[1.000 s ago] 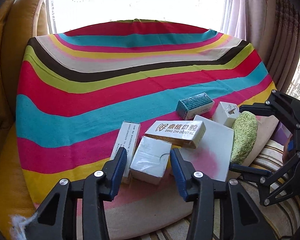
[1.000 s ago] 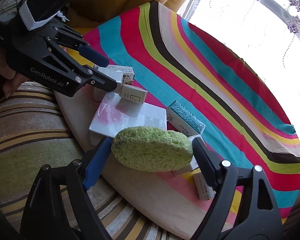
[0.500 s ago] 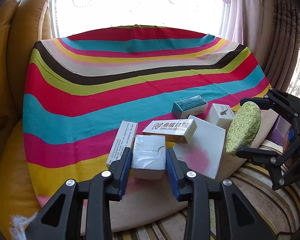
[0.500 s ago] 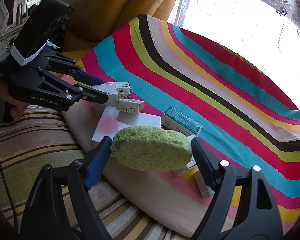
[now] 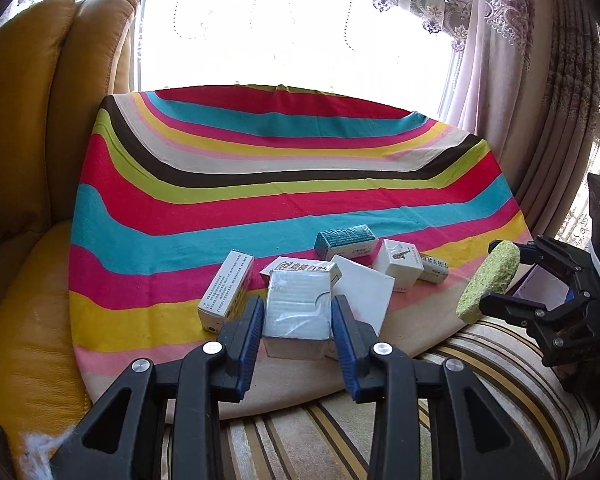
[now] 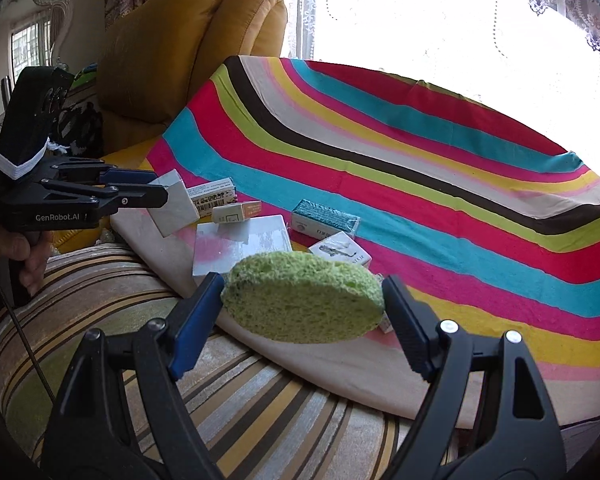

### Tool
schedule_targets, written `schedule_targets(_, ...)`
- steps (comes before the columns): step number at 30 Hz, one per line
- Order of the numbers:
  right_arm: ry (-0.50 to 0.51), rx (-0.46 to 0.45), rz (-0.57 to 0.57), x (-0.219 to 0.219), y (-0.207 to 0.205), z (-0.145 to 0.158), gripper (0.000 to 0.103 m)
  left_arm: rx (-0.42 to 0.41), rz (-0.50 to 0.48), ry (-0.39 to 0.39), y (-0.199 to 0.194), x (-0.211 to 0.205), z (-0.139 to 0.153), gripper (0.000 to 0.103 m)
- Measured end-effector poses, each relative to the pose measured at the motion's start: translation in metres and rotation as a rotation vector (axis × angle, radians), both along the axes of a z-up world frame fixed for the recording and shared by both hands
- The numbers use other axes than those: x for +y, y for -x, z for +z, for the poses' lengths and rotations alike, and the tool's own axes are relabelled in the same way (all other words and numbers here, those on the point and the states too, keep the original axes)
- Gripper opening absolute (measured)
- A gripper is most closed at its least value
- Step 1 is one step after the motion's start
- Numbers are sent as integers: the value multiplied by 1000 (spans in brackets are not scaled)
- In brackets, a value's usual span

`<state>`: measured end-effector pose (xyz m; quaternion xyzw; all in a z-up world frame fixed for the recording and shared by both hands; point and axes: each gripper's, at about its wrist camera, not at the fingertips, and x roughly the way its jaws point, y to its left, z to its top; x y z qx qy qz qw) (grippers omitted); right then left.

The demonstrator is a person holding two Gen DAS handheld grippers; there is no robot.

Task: Organize objects
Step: 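Carry the small white box and green sponge over the purple-rimmed box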

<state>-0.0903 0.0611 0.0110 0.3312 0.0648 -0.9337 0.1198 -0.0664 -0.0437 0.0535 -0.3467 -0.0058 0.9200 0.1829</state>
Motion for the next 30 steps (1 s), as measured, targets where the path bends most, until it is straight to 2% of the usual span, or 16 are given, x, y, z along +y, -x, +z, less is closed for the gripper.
schedule_targets(9,79,-18,-124,35,-39,9,83,-18,-86,-86,-20,38,5,36)
schedule_targets(20,91,-47,-309,96,-90,12,83,-53,-285,-128,-39,129,5,36)
schedule_targets(30,125,-95,-538,173,-144,-2,83,-114,-454,-154,-52,209,1,36)
